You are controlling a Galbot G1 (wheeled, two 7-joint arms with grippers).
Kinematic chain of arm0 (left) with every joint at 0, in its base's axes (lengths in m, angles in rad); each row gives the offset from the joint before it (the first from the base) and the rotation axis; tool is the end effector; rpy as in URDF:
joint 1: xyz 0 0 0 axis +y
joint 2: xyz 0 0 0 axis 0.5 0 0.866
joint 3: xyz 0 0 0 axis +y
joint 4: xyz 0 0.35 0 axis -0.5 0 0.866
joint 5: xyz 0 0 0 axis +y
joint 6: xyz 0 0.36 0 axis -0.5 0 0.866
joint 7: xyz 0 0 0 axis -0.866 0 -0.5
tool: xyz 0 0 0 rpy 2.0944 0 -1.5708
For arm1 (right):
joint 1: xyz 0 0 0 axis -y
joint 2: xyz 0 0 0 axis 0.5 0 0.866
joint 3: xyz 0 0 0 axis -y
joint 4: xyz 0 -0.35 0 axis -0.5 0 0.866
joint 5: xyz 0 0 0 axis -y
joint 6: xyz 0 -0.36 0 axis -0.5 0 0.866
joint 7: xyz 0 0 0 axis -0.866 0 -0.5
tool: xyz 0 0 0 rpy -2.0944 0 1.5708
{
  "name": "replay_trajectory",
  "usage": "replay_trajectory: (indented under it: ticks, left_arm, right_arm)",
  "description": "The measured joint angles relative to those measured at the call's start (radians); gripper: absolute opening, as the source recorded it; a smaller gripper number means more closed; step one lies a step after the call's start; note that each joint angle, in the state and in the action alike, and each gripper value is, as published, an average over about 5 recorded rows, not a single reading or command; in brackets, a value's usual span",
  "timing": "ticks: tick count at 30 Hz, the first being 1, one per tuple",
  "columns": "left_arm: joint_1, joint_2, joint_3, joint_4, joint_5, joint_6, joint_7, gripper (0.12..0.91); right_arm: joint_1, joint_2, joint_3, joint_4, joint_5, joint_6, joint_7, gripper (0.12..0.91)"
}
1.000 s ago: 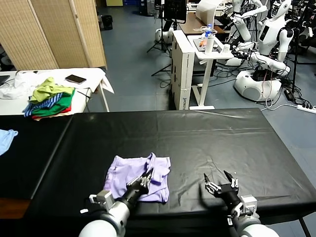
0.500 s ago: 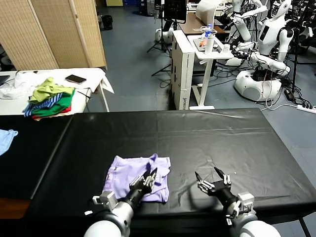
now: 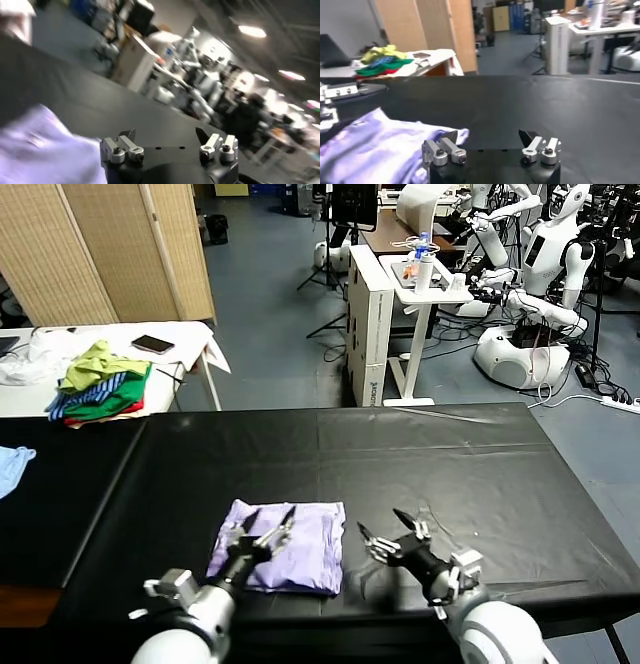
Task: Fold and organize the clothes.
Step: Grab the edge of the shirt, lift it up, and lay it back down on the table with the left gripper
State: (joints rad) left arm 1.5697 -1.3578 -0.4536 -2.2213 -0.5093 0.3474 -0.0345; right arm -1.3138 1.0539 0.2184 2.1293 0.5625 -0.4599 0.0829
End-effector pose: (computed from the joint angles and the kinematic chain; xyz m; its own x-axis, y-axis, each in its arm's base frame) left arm 0.1812 0.0083 -0.2581 -0.9371 0.2640 0.2286 0.1764 0.9228 -0.3426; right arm 0.2325 0.0011 -0.2540 -0.8209 -0.4518 0.3492 -0.4291 0.8916 0.1447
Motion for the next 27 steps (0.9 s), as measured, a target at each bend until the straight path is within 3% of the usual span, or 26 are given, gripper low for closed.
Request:
replay_trajectory:
  ticks: [6,9,20,23,27]
  left_arm:
    - [0.033,-0.005,-0.042,0.005,0.083,-0.018,0.000,0.907]
    - [0.048,-0.010,-0.055,0.009,0.097,-0.022,-0.001,0.907]
    - [0.072,-0.025,-0.074,0.010,0.120,-0.028,-0.009,0.907]
    - [0.074,-0.029,-0.077,0.015,0.128,-0.034,-0.013,0.907]
    - [0.069,-0.035,-0.083,0.028,0.136,-0.045,-0.021,0.907]
  right_arm:
    - [0.097,0.036,-0.109,-0.071,0.067,-0.030,0.045,0.905]
    - [0.117,0.052,-0.138,-0.095,0.083,-0.034,0.054,0.850]
    - [0.127,0.088,-0.156,-0.147,0.045,0.010,0.048,0.205]
    - [0.118,0.097,-0.149,-0.144,0.016,0.042,0.048,0.140]
    - [0.095,0.103,-0.132,-0.136,-0.003,0.042,0.053,0.139]
